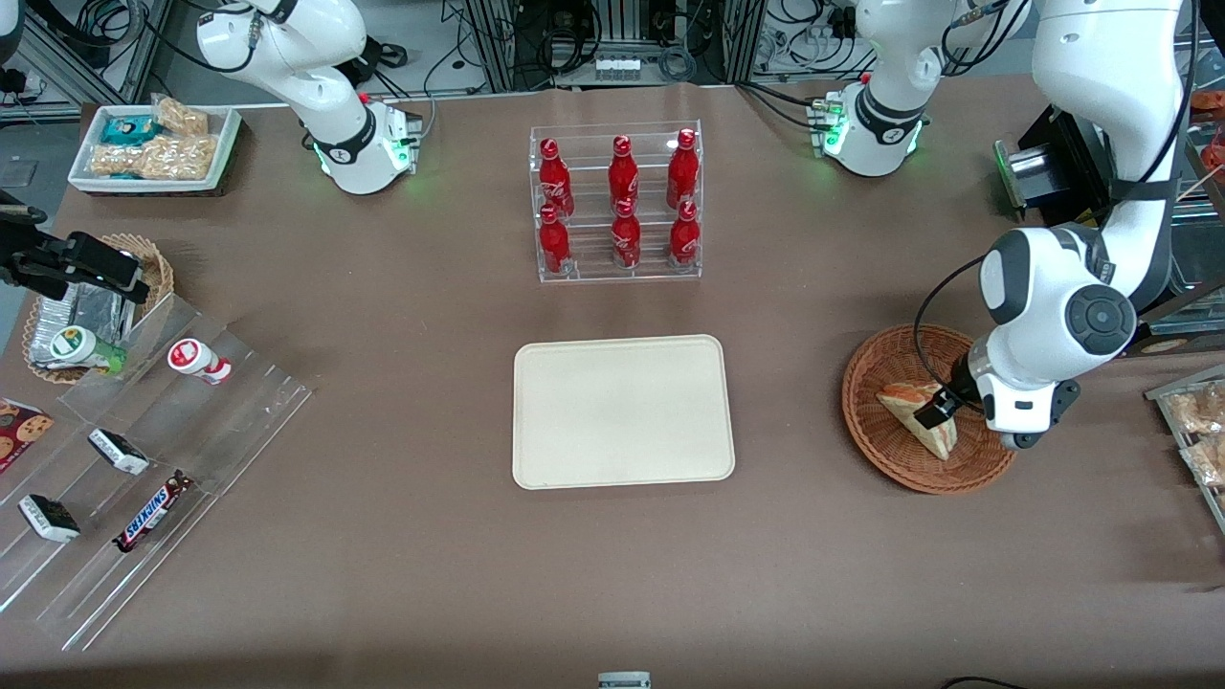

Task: Place sandwich from basket to tray
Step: 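Lower the open left gripper and close it on the wrapped sandwich, then lift the sandwich and carry it over the cream tray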

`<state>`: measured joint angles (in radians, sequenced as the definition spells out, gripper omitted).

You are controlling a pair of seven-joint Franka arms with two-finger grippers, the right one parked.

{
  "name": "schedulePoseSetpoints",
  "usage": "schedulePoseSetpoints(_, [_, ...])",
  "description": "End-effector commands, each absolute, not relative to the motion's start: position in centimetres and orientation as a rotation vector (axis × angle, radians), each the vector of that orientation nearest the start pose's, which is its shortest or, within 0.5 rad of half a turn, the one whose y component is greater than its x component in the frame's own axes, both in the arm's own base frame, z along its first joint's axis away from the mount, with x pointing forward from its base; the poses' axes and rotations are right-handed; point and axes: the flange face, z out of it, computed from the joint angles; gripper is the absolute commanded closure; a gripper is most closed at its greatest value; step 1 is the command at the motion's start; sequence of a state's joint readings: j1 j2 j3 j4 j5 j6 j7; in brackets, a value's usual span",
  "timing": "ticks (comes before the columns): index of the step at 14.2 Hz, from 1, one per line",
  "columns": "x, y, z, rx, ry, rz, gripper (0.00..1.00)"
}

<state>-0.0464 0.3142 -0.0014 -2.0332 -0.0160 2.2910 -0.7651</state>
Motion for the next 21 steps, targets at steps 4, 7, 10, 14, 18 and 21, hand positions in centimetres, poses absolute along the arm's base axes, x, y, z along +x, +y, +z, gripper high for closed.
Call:
schedulePoseSetpoints(4, [58.7, -4.0, 24.9, -2.845, -1.319, 0.064, 0.56])
schedulePoseSetpoints(7, [58.7, -4.1, 27.0, -2.845, -1.297, 0.083, 0.94])
schedulePoseSetpoints(10, [59.9, -4.8, 32.2, -2.834, -1.268, 0.147, 0.94])
schedulePoseSetpoints(14, [62.1, -11.2, 36.7, -2.908, -1.137, 0.179, 0.92])
schedulePoseSetpoints(18, [60.4, -22.2, 35.9, -3.024, -0.883, 0.189, 0.92])
schedulePoseSetpoints(21, [58.8, -32.5, 34.0, -3.11, -0.641, 0.181, 0.92])
